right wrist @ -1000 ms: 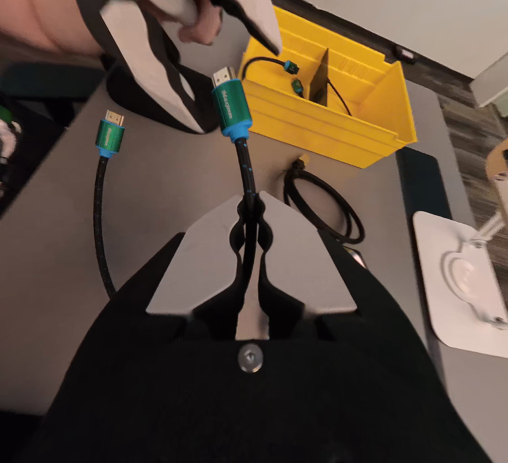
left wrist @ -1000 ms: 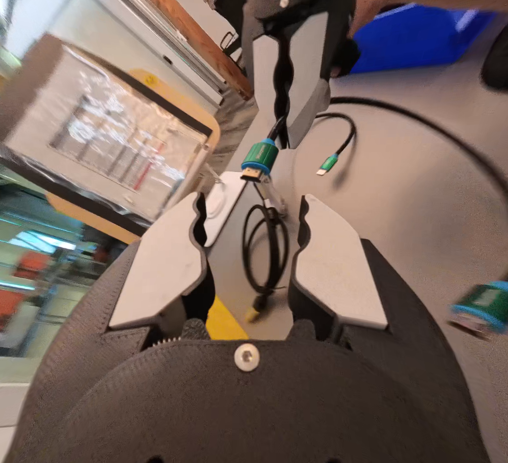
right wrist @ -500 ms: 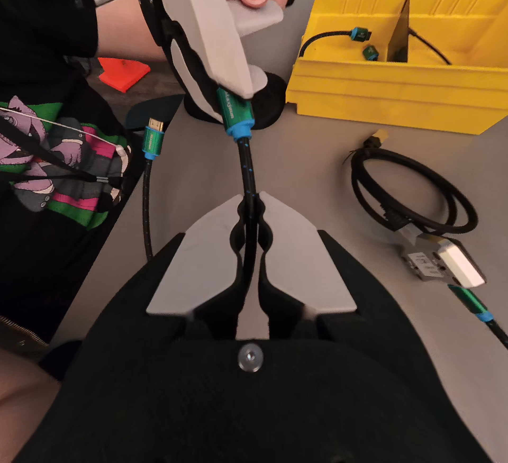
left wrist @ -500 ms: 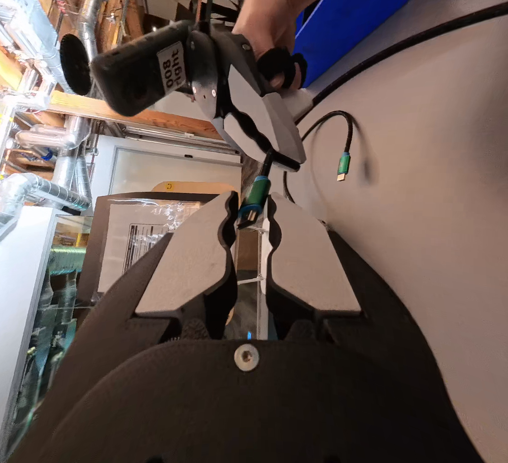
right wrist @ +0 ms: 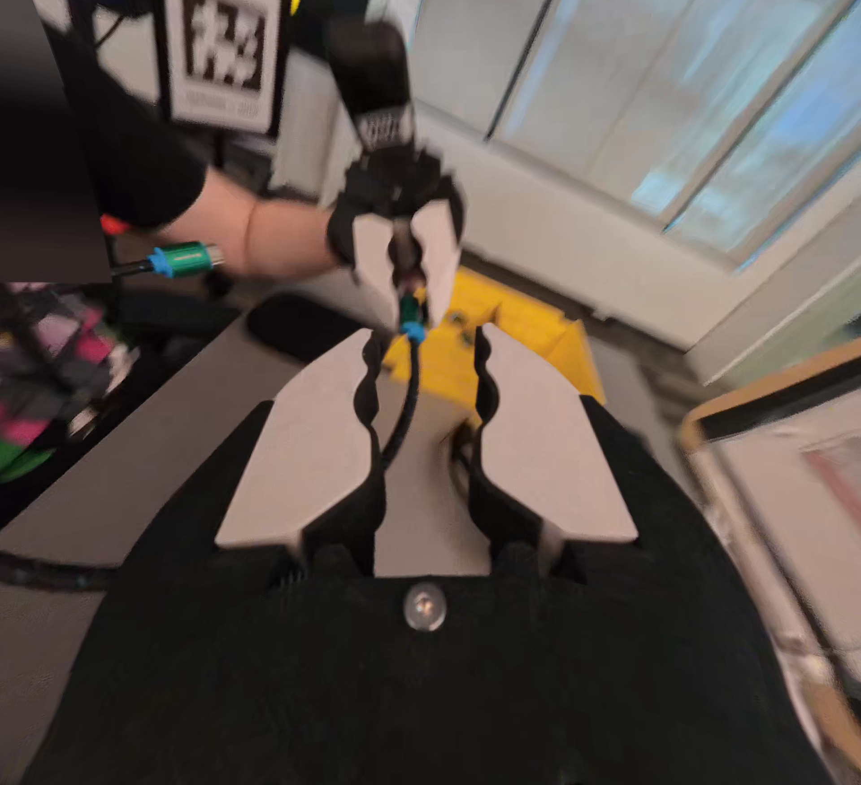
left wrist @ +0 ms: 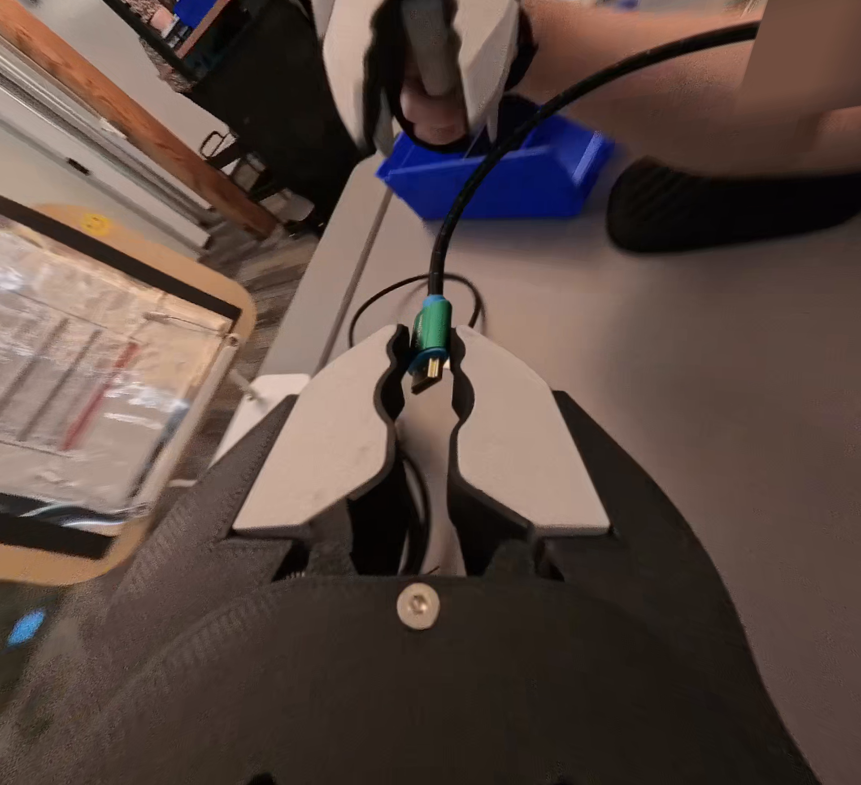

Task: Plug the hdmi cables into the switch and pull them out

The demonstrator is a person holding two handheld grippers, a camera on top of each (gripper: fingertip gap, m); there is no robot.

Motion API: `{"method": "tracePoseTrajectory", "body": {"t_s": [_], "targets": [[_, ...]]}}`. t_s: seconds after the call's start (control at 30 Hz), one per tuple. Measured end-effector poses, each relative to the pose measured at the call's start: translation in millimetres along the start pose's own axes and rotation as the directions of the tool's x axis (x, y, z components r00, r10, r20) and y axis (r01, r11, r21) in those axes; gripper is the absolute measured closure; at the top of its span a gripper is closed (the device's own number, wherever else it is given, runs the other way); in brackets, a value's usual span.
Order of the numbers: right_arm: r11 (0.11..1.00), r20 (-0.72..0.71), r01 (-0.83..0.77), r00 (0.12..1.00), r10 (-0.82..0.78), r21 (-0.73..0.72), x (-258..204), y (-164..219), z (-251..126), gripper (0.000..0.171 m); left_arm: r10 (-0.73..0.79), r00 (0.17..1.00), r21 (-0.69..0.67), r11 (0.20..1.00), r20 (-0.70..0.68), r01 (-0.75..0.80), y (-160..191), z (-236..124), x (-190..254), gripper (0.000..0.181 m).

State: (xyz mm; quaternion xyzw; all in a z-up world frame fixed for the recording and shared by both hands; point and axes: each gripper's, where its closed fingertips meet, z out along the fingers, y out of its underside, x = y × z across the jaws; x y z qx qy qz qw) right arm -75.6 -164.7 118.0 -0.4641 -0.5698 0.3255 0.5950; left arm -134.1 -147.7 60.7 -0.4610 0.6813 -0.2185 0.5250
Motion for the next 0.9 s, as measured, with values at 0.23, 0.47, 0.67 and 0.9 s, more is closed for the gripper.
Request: {"method": "tracePoseTrajectory", "body": {"t_s": [0.23, 0.47, 0.67, 0.9], "targets": [[0.937, -0.471, 0.305, 0.86, -0.195, 0.17, 55, -13, -57, 0.147, -0.41, 0.879, 0.113, 0.888, -0.246, 0.446, -29, -12, -16, 0.166], [0.894, -0.287, 0.448, 0.852, -0.438, -0.033, 25, 26, 21, 0.141, -0.675, 0.514, -0.049, 0.629, -0.529, 0.776, -39, 0, -18, 0.166], [0.898, -0.161, 0.441, 0.886, -0.436, -0.004, 1, 27, 43, 0.147, -0.756, 0.27, -0.223, 0.48, -0.596, 0.849, -20, 5, -3, 0.168], [0.896, -0.133, 0.434, 0.886, -0.444, -0.099, 1, 44, 61, 0.151, -0.785, 0.13, -0.232, 0.331, -0.606, 0.915, -3, -4, -15, 0.169]]}}
